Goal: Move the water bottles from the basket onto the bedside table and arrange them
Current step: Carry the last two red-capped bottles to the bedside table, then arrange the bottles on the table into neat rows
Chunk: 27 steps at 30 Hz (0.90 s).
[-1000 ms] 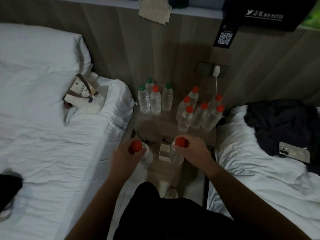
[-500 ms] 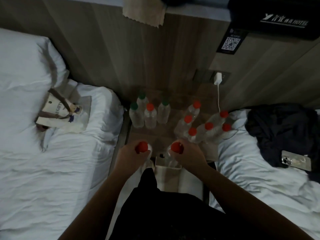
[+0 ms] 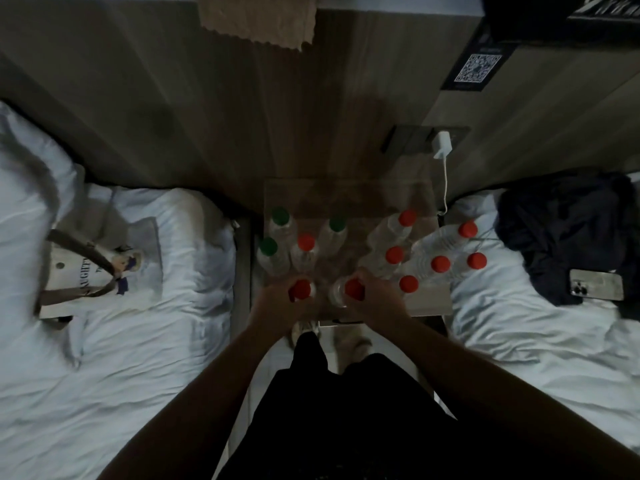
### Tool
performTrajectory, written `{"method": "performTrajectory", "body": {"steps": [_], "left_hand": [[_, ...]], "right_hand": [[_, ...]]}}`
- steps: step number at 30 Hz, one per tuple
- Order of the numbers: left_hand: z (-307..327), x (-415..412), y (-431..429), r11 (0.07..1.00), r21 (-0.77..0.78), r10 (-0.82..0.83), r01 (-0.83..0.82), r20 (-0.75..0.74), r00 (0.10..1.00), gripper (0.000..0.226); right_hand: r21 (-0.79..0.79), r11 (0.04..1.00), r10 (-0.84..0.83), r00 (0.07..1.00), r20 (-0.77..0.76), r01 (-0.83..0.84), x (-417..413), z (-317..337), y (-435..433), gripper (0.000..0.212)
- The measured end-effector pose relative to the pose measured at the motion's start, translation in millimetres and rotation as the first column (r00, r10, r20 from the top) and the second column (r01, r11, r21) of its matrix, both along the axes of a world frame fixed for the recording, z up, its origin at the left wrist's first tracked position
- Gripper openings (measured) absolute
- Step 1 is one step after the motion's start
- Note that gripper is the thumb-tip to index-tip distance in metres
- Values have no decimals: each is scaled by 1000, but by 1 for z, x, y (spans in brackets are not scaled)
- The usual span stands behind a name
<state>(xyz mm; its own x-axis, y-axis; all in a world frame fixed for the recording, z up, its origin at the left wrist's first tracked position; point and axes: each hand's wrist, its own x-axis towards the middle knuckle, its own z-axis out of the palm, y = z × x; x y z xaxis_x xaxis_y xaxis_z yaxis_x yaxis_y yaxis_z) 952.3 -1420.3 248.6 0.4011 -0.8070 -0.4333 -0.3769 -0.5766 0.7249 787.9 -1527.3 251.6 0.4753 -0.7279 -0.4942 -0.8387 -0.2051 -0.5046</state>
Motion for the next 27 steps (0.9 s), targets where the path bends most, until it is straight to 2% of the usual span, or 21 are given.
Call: {"method": "performTrajectory", "body": {"steps": [8,13,19,21,27], "left_hand": [[-19,8,9,996,73,42,-42,-1,999,34],[-22,9,8,995,94,42,-39,-28,999,42],[-20,13,6,992,121,34,-25,-80,996,51],[-9,18,2,990,142,14,1,-105,994,46],[24,46,-11,975,200,-105,93,51,993,27]], "right_hand": [[72,997,44,999,-20,-42,3,-9,-13,29],[108,990,93,995,-35,-89,3,-6,-21,25],[125,983,143,989,-47,-136,9,-1,-23,36],[155,971,195,978,-75,-182,12,3,-30,41],[13,983,185,979,-91,-184,32,31,-58,27]]}}
